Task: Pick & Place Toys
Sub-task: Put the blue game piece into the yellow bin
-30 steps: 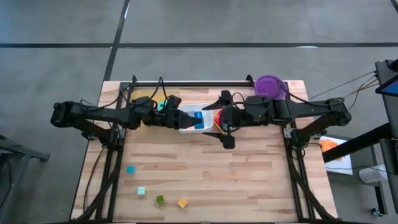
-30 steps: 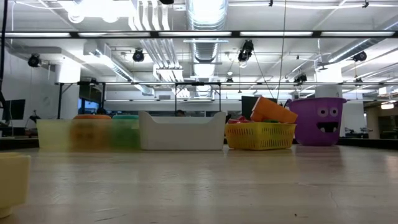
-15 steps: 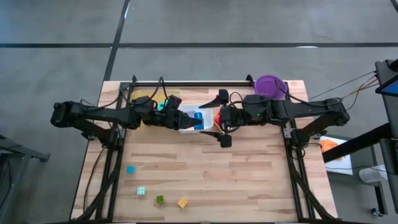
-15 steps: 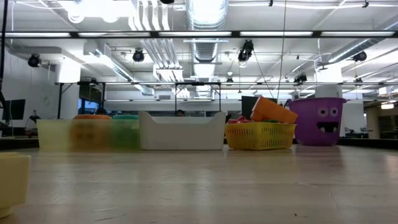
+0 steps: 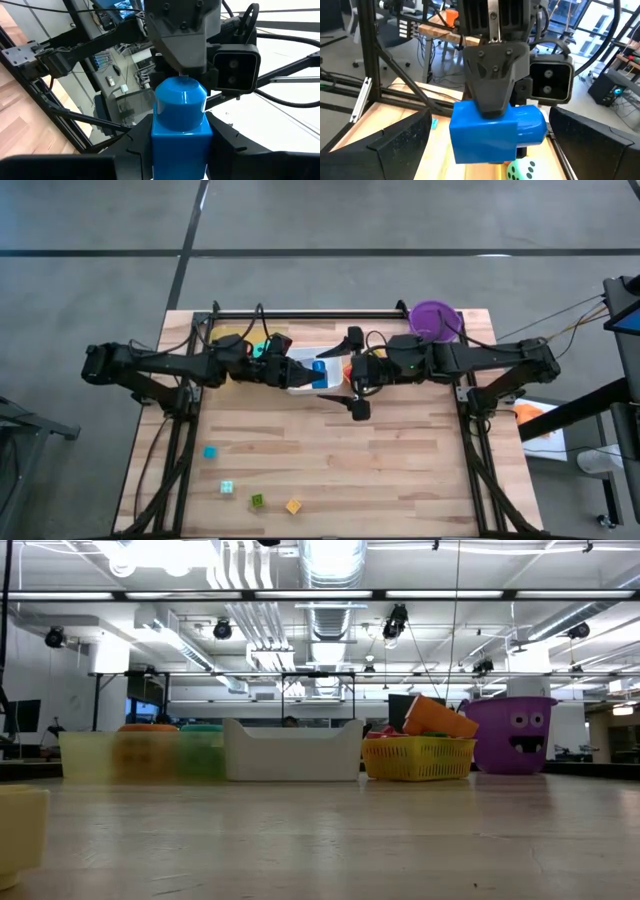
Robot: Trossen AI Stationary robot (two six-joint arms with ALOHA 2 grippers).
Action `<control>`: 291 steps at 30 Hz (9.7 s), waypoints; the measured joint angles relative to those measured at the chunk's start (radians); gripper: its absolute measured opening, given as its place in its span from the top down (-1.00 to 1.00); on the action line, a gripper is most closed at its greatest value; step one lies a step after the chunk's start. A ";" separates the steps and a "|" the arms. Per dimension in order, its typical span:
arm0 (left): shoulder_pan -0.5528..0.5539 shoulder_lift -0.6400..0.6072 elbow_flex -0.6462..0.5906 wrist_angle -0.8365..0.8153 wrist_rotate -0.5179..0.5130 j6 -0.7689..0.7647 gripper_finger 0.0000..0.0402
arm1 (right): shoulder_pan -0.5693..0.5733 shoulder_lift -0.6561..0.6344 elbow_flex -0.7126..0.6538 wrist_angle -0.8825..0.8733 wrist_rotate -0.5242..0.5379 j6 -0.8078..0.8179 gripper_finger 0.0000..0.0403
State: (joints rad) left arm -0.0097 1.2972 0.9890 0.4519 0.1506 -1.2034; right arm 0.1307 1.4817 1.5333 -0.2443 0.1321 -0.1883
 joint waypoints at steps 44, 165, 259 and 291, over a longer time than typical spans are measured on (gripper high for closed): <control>0.007 -0.038 0.002 0.000 0.078 -0.059 -0.50 | -0.002 -0.034 0.000 -0.043 -0.005 0.077 -0.33; 0.274 -0.350 0.000 -1.033 0.059 0.335 -0.91 | -0.298 0.314 -0.219 -0.652 -0.021 -0.526 -0.40; -0.464 0.119 -0.014 -1.781 0.146 0.342 -0.91 | -0.164 0.008 -0.088 -0.657 0.104 0.101 -0.78; -0.536 0.223 -0.309 -1.411 0.229 0.311 -0.54 | -0.108 0.006 -0.087 -0.664 0.078 0.192 -0.78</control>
State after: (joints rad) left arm -0.5453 1.5204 0.6800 -0.9589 0.3793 -0.8928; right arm 0.0223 1.4876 1.4464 -0.9085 0.2096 0.0035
